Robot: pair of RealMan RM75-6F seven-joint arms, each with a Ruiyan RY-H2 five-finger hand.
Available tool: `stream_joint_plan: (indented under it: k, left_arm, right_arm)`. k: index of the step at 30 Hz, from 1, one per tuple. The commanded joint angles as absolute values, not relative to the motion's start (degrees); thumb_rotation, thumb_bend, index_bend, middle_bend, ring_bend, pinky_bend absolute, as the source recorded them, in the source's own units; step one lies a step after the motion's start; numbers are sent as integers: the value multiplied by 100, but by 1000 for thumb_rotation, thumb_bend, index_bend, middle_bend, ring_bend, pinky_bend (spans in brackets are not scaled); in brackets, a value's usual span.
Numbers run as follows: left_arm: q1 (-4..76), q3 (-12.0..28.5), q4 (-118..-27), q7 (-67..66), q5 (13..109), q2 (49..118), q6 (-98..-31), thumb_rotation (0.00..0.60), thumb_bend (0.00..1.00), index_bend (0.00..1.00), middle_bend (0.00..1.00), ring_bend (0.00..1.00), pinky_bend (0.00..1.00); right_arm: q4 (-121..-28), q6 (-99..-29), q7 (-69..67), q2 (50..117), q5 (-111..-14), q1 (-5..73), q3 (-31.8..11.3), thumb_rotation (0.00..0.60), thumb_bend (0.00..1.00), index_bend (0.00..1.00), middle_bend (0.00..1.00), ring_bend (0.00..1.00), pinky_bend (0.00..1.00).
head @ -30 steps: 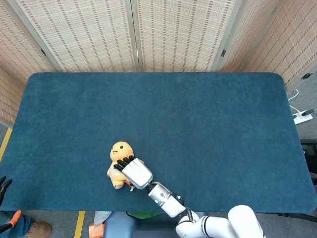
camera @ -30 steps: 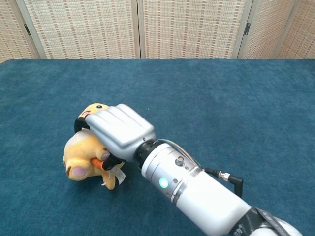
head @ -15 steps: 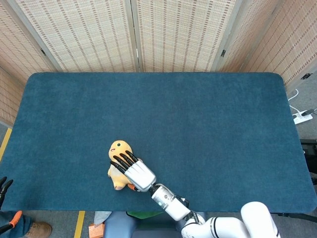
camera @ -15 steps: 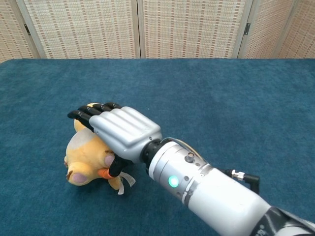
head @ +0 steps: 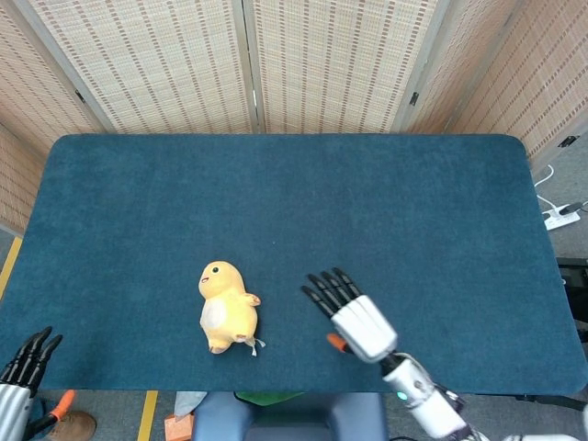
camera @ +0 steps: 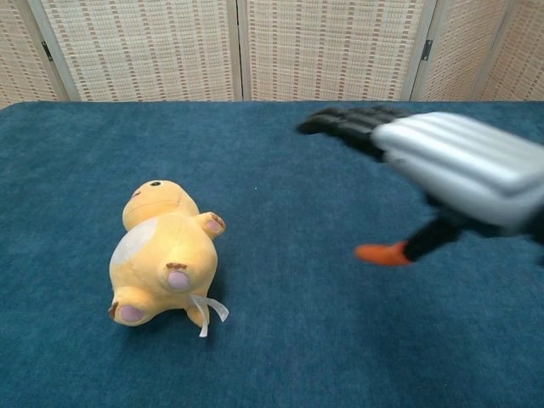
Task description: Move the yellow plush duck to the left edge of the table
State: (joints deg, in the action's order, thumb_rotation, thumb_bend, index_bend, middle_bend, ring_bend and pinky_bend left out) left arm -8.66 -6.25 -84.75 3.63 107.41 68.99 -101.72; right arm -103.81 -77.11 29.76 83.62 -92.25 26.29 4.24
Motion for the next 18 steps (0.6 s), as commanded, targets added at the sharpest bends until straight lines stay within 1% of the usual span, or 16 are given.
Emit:
stream_joint_plan:
  k: [1, 4, 7, 10, 16, 18]
  left_arm:
    - [-641, -677, -8580, -722, 11305, 7509, -9860, 600, 305, 78, 130, 132, 304]
    - [-424, -654, -9045, -1384, 11411, 7793, -9288, 600, 287, 73, 130, 114, 269]
    - [-229, -487, -9430, -2030, 11364, 8192, -8804, 600, 284, 98, 130, 91, 240]
    - [-52, -235, -9613, -2690, 11090, 8674, -8299, 600, 281, 135, 135, 68, 192]
    - [269, 188, -9719, -3665, 10479, 9349, -7589, 600, 265, 108, 118, 30, 121]
    - [356, 241, -9763, -3855, 10285, 9452, -7389, 600, 262, 107, 116, 25, 116]
  right_arm:
    - [-9575, -9794, 1596, 7050, -10294, 1015, 1802, 600, 168, 0, 0, 0, 0]
    - [-8591, -10508, 616, 7011, -10173, 426, 1883, 600, 168, 0, 0, 0, 0]
    - [-7846, -10907, -140, 7043, -10018, 33, 1820, 600, 168, 0, 0, 0, 0]
    - [-7392, -10980, -652, 6966, -10057, -141, 1853, 600, 168, 0, 0, 0, 0]
    - [-6833, -10995, -1311, 6947, -9956, -447, 1766, 600, 169, 0, 0, 0, 0]
    - [-6681, -11004, -1513, 6975, -9896, -519, 1692, 600, 169, 0, 0, 0, 0]
